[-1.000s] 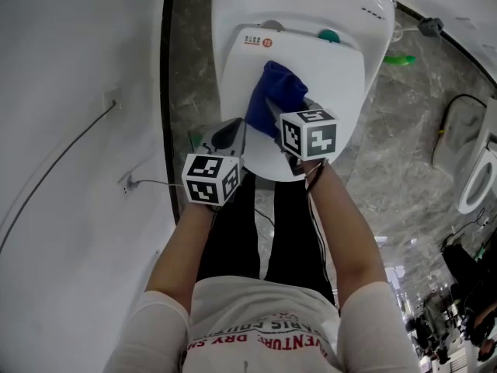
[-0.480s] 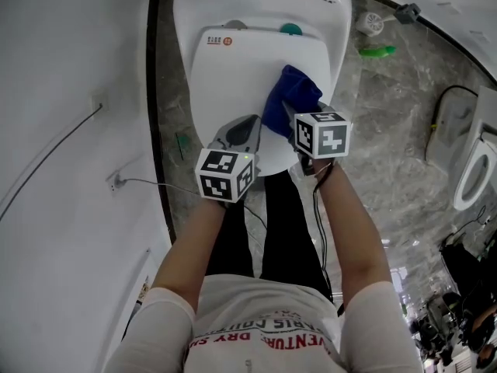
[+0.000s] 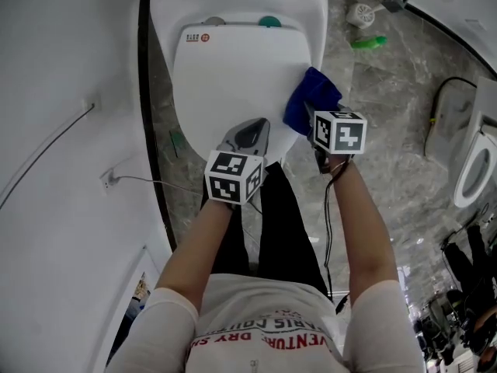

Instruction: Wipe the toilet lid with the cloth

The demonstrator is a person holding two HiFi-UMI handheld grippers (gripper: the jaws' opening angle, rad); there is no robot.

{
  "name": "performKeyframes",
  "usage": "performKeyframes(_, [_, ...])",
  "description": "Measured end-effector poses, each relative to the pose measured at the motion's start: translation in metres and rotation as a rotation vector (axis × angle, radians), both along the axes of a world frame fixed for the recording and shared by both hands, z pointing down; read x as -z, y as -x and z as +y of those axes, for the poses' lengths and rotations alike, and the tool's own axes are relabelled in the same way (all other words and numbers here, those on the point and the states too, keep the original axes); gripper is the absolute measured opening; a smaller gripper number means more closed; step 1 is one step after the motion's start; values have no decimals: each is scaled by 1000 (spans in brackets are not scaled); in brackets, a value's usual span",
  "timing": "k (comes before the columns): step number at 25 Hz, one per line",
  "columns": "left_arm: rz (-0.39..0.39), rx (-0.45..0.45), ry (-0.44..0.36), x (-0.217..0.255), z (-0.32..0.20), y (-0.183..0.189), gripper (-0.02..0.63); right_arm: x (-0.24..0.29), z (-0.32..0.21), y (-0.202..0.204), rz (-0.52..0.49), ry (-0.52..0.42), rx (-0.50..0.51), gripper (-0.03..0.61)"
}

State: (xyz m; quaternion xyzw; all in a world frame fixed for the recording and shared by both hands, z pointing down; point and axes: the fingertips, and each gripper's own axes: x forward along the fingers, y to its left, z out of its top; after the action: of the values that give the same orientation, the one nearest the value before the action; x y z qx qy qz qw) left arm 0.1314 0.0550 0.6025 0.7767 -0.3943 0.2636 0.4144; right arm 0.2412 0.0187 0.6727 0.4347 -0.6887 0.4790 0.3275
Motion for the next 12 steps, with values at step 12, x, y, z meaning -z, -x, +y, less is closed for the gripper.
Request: performKeyframes(12, [12, -17, -16, 15, 25, 23, 6, 28, 33, -8, 59, -7, -58, 98])
